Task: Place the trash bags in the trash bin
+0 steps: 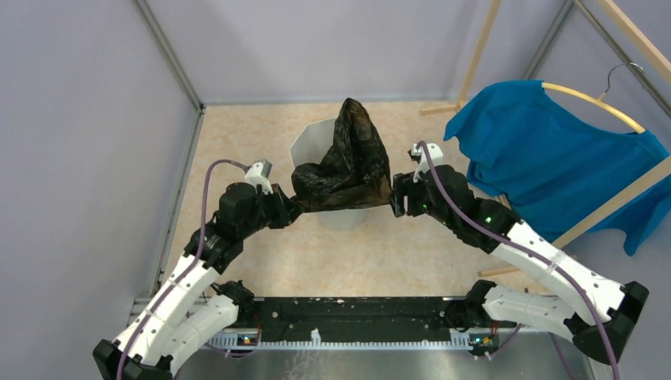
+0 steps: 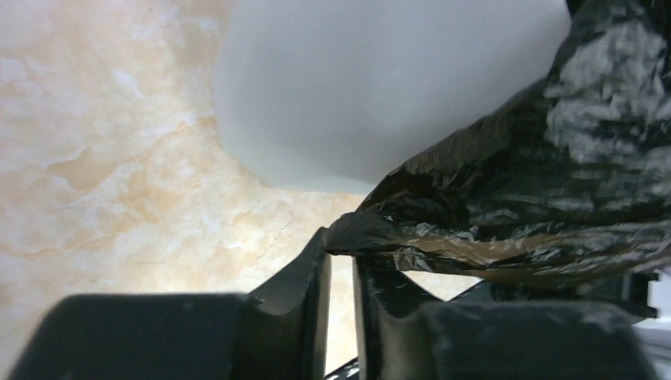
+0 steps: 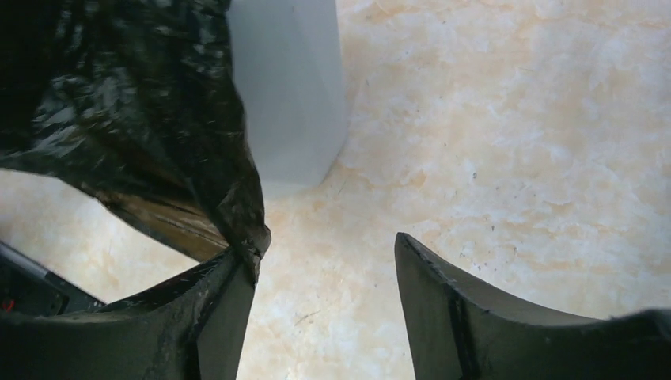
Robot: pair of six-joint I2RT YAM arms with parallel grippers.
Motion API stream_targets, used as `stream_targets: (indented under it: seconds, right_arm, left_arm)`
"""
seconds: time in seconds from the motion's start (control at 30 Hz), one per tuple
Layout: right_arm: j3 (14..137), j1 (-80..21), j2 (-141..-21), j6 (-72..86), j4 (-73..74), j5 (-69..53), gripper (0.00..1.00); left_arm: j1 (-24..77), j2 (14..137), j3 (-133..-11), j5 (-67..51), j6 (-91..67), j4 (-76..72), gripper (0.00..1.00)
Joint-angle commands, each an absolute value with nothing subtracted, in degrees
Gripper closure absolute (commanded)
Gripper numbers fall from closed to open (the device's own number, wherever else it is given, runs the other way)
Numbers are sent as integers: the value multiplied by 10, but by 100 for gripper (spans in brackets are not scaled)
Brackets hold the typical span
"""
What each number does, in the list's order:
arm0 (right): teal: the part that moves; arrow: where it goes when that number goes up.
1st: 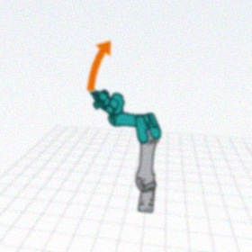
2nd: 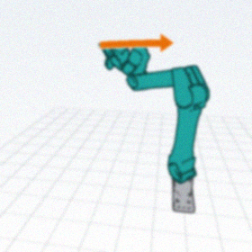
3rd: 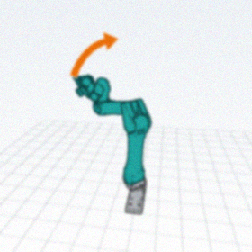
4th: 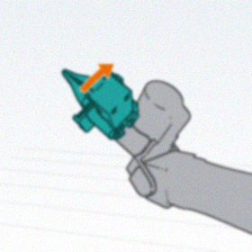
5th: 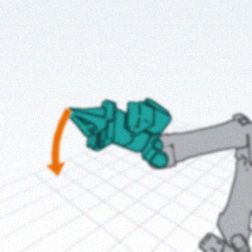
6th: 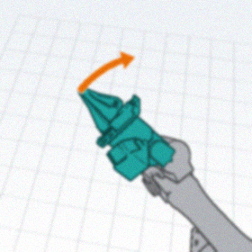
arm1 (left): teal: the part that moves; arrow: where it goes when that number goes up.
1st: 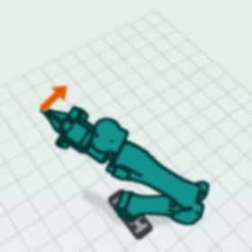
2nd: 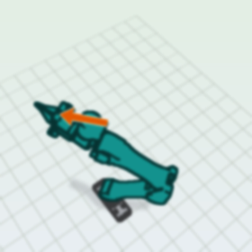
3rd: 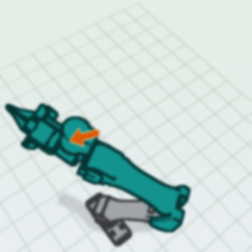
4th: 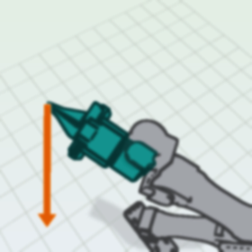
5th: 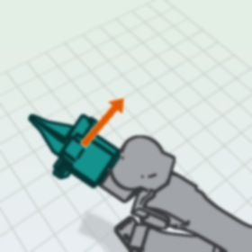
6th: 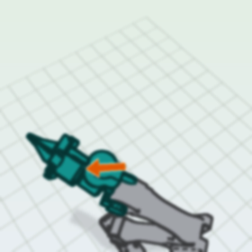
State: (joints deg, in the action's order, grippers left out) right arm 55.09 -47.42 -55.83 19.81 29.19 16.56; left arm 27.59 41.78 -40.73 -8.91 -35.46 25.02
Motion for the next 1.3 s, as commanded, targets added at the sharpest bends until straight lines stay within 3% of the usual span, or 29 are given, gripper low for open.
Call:
stream_targets:
  seconds: [0.0, 0.13, 0.2, 0.3, 0.33, 0.53, 0.7, 0.97, 1.27]
  right_arm:
    - [609, -469, -520, 172, 343, 127, 34]
    - [661, -469, -522, 154, 359, 115, 29]
    - [691, -469, -533, 143, 365, 118, 27]
    - [738, -469, -556, 127, 373, 127, 25]
    - [754, -469, -566, 122, 375, 132, 24]
    - [823, -469, -627, 119, 381, 147, 23]
    - [855, -469, -661, 131, 384, 154, 23]
    - [858, -470, -672, 138, 380, 173, 23]
    - [845, -470, -666, 133, 355, 175, 23]
  left_arm:
    - [278, 390, -441, -60, -320, 287, 72]
    - [278, 363, -484, -49, -289, 343, 53]
    - [278, 350, -513, -41, -266, 369, 37]
    - [278, 338, -576, -26, -225, 402, 4]
    - [278, 339, -601, -26, -211, 410, 2]
    - [277, 432, -752, -171, -142, 391, 1]
    - [285, 544, -788, -314, -190, 302, 1]
    - [522, 646, -833, 15, -129, 291, 1]
    - [604, 681, -831, 239, -100, 306, 17]
